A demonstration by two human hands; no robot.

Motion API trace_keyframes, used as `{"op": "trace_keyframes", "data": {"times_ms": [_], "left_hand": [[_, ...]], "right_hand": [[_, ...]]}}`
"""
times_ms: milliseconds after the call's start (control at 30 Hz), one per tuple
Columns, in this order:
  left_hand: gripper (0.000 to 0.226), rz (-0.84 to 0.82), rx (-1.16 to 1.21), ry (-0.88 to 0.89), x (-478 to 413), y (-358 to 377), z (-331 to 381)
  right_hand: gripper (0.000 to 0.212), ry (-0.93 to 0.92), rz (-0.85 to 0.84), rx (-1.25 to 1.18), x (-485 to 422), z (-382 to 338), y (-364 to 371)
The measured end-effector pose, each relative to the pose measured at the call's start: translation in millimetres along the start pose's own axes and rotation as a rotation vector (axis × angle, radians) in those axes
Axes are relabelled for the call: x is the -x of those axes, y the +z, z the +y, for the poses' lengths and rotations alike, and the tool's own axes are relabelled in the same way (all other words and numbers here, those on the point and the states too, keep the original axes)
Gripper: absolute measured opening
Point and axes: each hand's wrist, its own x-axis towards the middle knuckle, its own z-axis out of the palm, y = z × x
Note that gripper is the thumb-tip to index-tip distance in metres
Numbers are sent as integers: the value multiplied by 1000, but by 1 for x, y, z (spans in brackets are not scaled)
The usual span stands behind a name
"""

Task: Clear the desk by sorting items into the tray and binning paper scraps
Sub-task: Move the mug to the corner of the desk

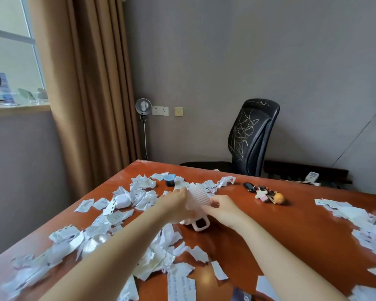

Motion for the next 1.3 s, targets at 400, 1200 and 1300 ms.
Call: {"op": "trace_keyframes", "data": {"times_ms": [400, 1200, 1300], "left_hand": [[78, 110, 365, -50, 11, 16, -37], [76, 59, 562, 50, 27, 18, -83], [75, 138, 612, 75, 29, 11, -81]], "right_hand": [[32, -199, 5, -24, -4, -21, 13], [29, -70, -97, -143, 23, -23, 26], [31, -80, -66, -142, 23, -35, 23]]}}
